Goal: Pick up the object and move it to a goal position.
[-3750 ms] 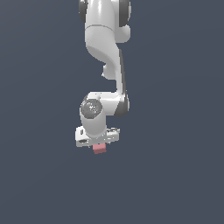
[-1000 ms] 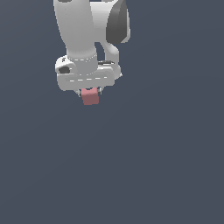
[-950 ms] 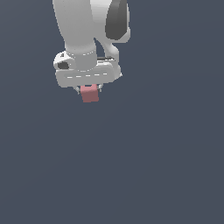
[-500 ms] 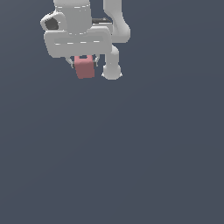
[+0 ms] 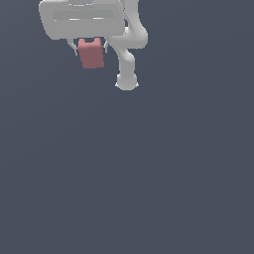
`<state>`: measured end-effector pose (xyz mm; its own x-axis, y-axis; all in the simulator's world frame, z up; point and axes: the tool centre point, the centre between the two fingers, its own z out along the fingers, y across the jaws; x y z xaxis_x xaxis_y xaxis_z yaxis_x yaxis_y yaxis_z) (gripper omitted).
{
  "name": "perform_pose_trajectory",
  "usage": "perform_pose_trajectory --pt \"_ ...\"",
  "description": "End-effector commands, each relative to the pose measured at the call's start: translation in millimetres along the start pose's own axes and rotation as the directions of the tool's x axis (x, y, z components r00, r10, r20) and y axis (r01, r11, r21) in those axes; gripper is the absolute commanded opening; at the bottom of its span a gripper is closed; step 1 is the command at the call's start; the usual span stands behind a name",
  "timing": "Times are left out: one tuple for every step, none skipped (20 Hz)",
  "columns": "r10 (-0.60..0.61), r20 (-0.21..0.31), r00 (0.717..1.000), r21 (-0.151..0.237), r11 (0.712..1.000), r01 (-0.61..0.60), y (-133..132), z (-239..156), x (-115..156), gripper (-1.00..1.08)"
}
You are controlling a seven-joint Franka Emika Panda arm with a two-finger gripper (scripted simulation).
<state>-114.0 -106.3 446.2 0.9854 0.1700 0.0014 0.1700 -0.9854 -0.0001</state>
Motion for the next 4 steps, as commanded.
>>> perform_pose_trajectory --pt "0.0 0.001 1.0 0.0 1.0 0.0 0.3 -6.3 -2.6 -1.0" --pt "0.0 0.001 1.0 0.0 1.0 0.0 0.4 -7.6 -3.1 -1.0" --pt "0.0 0.001 1.0 0.0 1.0 0.0 0.4 -8.4 -3.4 -1.0" --pt "0.0 0.001 1.0 0.0 1.0 0.0 0.4 -8.7 -3.5 -1.0"
